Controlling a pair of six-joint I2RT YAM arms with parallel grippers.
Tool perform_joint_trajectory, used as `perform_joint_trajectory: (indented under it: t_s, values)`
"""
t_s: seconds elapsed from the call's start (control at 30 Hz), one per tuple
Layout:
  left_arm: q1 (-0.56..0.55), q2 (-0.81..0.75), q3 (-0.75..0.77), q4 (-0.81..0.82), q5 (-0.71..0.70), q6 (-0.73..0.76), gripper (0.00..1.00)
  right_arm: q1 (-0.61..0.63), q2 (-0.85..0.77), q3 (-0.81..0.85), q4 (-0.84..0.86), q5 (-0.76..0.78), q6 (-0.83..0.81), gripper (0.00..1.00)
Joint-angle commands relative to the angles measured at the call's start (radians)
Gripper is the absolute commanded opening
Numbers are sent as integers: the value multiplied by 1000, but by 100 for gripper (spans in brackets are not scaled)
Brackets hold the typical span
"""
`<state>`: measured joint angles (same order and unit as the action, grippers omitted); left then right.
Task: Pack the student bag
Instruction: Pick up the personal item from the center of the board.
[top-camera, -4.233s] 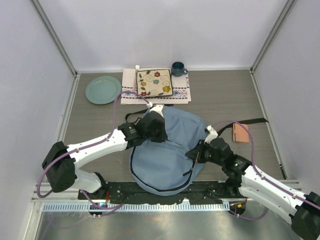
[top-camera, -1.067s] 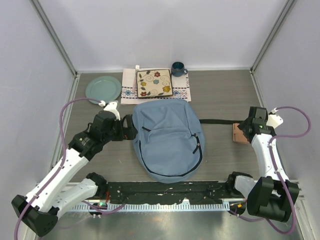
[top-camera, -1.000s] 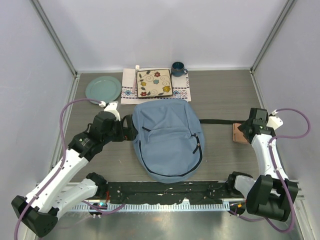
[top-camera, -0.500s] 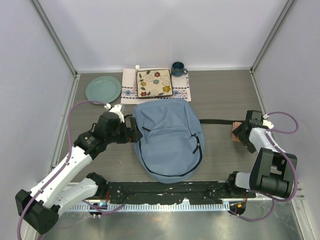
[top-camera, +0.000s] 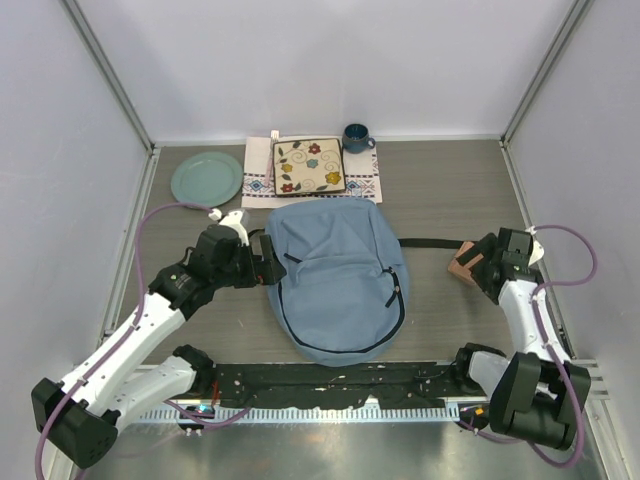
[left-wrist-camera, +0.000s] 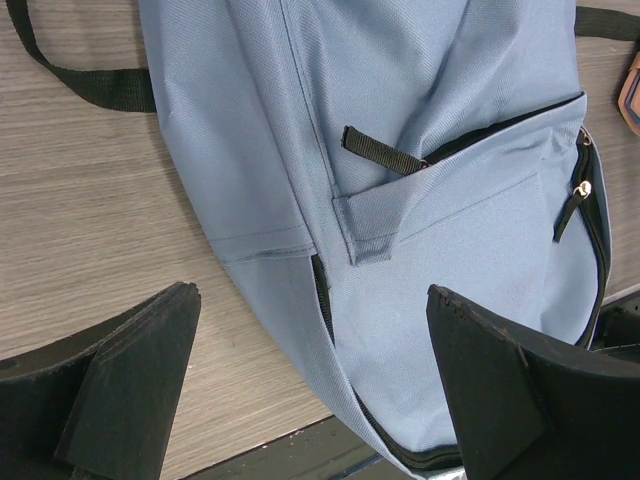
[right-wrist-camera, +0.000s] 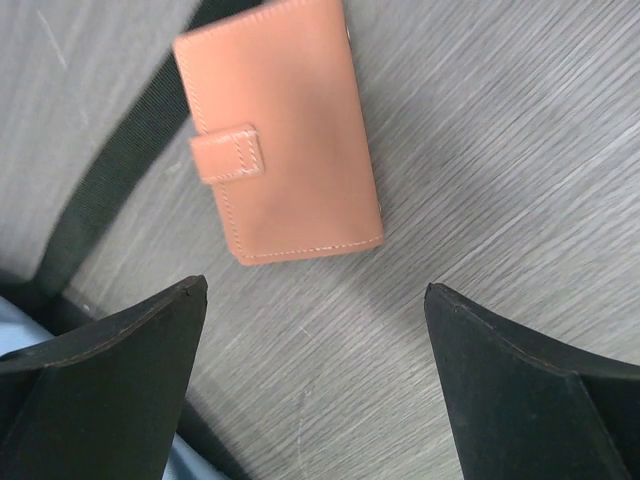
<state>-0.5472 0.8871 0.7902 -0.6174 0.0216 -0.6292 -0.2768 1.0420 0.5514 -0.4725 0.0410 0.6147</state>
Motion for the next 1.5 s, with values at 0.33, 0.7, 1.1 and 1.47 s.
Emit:
perform_joint_trajectory:
  t_s: [0.33, 0.7, 1.1, 1.47]
  values:
    - [4, -79, 27, -15, -14, -35, 100, -13, 113, 96, 86, 218, 28, 98]
    - [4, -120, 4, -33, -40, -53, 99, -16, 231, 38, 218, 50, -9, 97]
    - [4, -155, -14, -33, -55, -76, 100, -16, 233, 7, 212, -3, -33, 86]
    - [4, -220, -46, -31, -77, -101, 100, -16, 224, -15, 232, -27, -38, 86]
